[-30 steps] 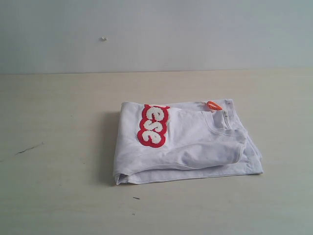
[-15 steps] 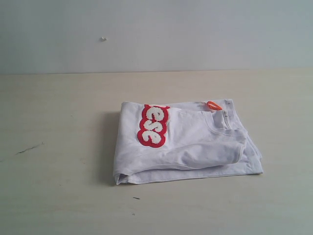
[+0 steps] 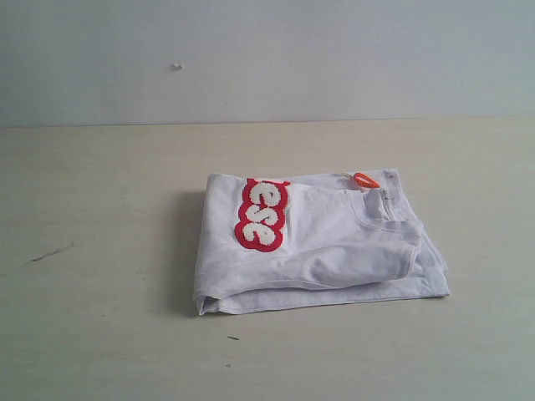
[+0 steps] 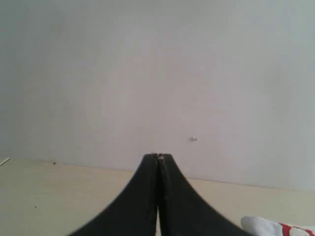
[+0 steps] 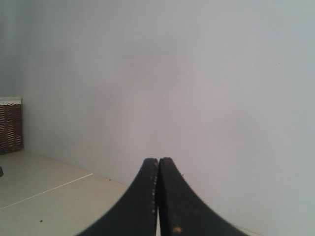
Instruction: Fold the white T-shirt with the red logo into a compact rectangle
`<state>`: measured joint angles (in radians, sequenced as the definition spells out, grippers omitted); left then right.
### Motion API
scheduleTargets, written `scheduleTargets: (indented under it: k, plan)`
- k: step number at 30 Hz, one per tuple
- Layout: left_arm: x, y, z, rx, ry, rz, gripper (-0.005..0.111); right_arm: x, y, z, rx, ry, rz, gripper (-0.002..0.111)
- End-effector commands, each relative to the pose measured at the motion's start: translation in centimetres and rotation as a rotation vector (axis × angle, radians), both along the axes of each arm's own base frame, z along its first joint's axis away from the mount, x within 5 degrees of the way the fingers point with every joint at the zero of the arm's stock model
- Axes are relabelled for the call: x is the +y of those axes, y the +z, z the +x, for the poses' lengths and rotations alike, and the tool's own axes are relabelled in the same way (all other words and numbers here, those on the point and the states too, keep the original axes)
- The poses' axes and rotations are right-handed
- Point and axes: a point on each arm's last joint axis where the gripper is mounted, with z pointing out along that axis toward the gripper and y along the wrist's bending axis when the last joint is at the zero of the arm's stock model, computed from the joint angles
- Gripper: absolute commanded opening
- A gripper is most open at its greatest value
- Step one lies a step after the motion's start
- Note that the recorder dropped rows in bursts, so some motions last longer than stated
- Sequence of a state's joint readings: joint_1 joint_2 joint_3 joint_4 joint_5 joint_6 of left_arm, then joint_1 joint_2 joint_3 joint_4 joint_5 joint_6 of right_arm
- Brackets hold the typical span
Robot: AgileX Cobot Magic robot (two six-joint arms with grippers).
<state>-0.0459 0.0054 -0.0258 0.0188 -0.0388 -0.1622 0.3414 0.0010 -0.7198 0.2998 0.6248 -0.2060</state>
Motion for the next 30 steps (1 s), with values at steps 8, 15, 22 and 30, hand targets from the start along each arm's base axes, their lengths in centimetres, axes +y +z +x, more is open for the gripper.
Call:
scheduleTargets:
  k: [8,15,22,30]
  plan:
    - [0.0,-1.6,0.2,0.109,0.006,0.014,0.0,0.0,0.0,0.0,-0.002,-0.006,-0.001,0.0]
    - [0.1,-2.6,0.2,0.211,0.009,0.037,0.0,0.0,0.0,0.0,-0.002,-0.006,-0.001,0.0]
    - [0.1,-4.1,-0.1,0.382,0.008,0.095,0.0,0.0,0.0,0.0,-0.002,-0.004,0.0,0.0]
    - [0.1,-4.4,-0.2,0.414,0.007,0.103,0.0,0.0,0.0,0.0,-0.002,-0.004,0.0,0.0]
